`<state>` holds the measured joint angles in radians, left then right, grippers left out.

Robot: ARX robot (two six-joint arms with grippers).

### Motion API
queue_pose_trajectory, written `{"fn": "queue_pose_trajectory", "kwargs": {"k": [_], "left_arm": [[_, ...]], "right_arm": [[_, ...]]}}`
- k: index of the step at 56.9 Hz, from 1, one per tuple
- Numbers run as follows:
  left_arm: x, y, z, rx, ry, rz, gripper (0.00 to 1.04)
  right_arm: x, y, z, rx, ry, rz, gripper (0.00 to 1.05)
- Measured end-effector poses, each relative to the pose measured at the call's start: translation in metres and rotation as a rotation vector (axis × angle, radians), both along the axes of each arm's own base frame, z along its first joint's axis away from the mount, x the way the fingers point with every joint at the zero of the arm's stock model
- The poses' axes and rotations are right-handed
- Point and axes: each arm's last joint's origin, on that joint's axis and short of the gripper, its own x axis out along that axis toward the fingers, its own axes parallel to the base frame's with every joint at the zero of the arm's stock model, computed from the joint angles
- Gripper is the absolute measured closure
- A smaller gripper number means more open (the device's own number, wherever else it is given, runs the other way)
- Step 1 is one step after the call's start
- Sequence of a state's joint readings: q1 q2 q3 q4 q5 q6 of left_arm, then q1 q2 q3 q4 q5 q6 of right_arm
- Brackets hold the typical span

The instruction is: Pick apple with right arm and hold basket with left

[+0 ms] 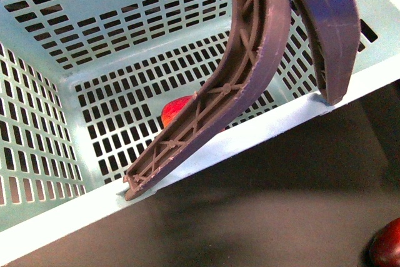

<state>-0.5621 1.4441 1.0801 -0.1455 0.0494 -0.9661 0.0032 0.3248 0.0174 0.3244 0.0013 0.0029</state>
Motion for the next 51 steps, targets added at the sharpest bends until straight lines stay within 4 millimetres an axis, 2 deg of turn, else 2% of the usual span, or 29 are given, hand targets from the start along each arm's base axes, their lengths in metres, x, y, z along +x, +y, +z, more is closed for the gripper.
{"fn": "queue_pose_trajectory", "kwargs": {"k": [41,51], "left_arm": [[0.000,0.000,0.000,0.000,0.000,-0.001,0.90],[0.000,0.000,0.000,-0.001,0.001,0.001,0.90]], "right_arm": [[-0.021,0.000,-0.003,0.000,0.006,-0.001,1.02],[-0.021,0.000,-0.003,0.000,0.004,-0.001,0.75]]}}
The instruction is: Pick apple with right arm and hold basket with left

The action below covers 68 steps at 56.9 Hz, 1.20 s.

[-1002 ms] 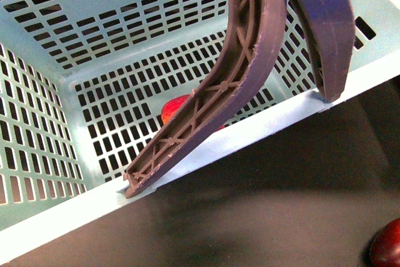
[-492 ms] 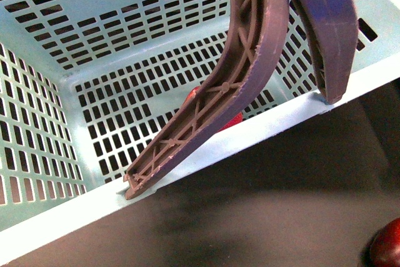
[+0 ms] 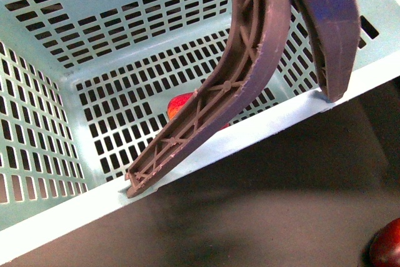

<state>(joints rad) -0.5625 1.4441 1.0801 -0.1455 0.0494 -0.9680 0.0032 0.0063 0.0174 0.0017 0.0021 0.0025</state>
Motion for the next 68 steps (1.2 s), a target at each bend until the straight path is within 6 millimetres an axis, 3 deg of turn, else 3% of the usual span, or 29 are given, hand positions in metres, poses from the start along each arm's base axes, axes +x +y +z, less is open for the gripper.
{"fn": "queue_pose_trajectory", "kwargs": {"k": [26,34,54,68], "left_arm": [[0.000,0.000,0.000,0.005,0.007,0.032,0.90],[0.004,0.007,0.000,-0.061,0.069,0.289,0.90],[0.047,0.071,-0.007,-0.239,0.091,0.625,0.90],[0.075,0.121,-0.041,-0.292,0.156,0.854,0.90]], "right_arm": [[0.000,0.000,0.000,0.000,0.000,0.000,0.08],[0.000,0.000,0.000,0.000,0.000,0.000,0.09],[0.000,0.000,0.000,0.000,0.000,0.000,0.09],[0.000,0.000,0.000,0.000,0.000,0.000,0.09]]}}
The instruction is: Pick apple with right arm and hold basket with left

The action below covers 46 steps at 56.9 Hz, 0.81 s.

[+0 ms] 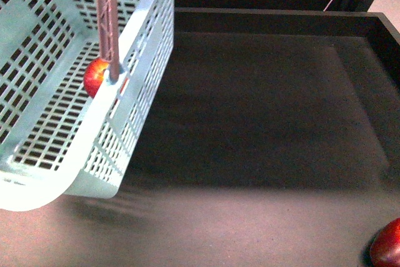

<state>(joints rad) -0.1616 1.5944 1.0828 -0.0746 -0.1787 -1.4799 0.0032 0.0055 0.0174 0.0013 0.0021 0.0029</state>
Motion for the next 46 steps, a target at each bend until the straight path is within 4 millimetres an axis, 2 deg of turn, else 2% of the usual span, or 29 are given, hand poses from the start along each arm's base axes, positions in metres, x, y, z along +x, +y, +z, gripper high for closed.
{"fn": "queue_pose_trajectory", "kwargs": {"k": [16,33,46], "left_arm": [[0.014,0.034,-0.038,-0.004,0.095,0.111,0.90],[0.016,0.042,-0.063,-0.014,0.134,0.145,0.90],[0.005,0.044,-0.096,-0.003,0.222,0.165,0.90]], "right_arm": [[0.000,0.000,0.000,0.000,0.000,0.000,0.09],[0.000,0.000,0.000,0.000,0.000,0.000,0.09],[0.000,0.000,0.000,0.000,0.000,0.000,0.09]]}}
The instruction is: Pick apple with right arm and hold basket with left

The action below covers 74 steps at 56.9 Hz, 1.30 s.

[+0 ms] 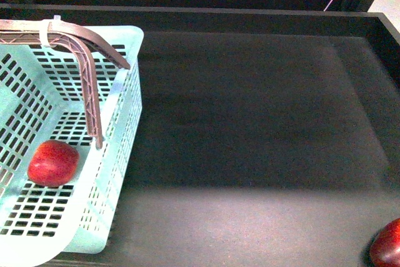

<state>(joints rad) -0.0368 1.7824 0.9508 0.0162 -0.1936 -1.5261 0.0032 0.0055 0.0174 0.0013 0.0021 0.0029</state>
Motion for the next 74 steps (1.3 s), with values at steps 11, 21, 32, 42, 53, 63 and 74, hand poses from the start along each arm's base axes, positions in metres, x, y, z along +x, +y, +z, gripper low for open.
{"fn": "queue_pose_trajectory", "kwargs": {"k": [11,21,32,42,53,63,74], "left_arm": [[-0.002,-0.001,-0.003,-0.003,-0.002,0.011,0.90],[-0.003,-0.004,-0.004,-0.018,-0.003,0.009,0.67],[-0.012,-0.005,0.013,-0.019,-0.022,0.014,0.29],[-0.037,-0.004,0.035,-0.021,-0.014,0.027,0.05],[-0.079,-0.002,0.068,-0.002,-0.059,0.049,0.07],[-0.105,-0.008,0.084,0.162,-0.384,-0.258,0.21],[-0.140,-0.001,0.072,0.999,-0.630,-0.618,0.55]], "right_arm": [[0.000,0.000,0.000,0.000,0.000,0.000,0.09],[0.000,0.000,0.000,0.000,0.000,0.000,0.09],[0.000,0.000,0.000,0.000,0.000,0.000,0.09],[0.000,0.000,0.000,0.000,0.000,0.000,0.09],[0.000,0.000,0.000,0.000,0.000,0.000,0.09],[0.000,0.000,0.000,0.000,-0.001,-0.001,0.09],[0.000,0.000,0.000,0.000,0.000,0.000,0.09]]}}
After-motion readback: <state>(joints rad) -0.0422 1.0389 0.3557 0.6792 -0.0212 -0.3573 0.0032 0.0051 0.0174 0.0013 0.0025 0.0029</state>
